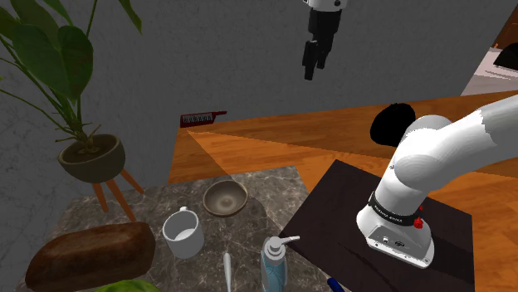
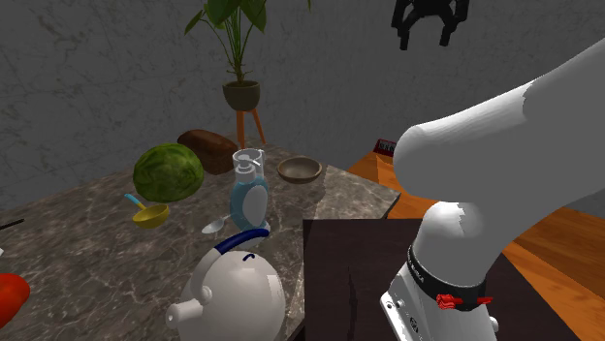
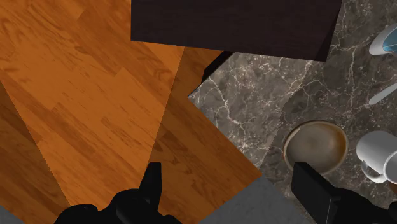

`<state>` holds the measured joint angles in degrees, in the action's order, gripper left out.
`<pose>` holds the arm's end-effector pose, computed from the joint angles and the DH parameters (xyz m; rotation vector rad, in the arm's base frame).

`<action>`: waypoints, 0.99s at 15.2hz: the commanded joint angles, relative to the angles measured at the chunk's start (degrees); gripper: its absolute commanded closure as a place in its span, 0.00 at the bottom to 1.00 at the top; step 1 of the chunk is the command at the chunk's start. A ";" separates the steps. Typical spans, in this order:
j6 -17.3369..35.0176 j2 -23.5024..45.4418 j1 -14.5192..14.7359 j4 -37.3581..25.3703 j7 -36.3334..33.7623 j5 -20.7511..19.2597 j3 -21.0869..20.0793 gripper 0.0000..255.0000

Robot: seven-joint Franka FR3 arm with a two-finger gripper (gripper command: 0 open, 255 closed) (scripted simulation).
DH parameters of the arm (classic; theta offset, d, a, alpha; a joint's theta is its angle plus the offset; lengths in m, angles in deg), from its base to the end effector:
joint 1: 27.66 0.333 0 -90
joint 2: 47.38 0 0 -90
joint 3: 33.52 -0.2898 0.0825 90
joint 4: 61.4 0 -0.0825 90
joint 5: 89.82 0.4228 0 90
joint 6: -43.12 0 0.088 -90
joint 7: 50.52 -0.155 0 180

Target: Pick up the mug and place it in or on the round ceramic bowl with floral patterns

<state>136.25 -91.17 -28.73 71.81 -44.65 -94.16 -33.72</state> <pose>0.3786 -0.0170 0.5375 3.0554 0.1346 0.0918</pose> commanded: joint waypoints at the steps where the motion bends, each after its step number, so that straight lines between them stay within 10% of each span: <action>1: 0.00 0.00 0.00 0.00 0.00 0.00 0.00 0.00; 15: 17.05 7.96 5.07 8.73 -17.89 8.91 -14.89 0.00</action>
<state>152.30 -83.99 -24.18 80.46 -60.81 -85.99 -47.19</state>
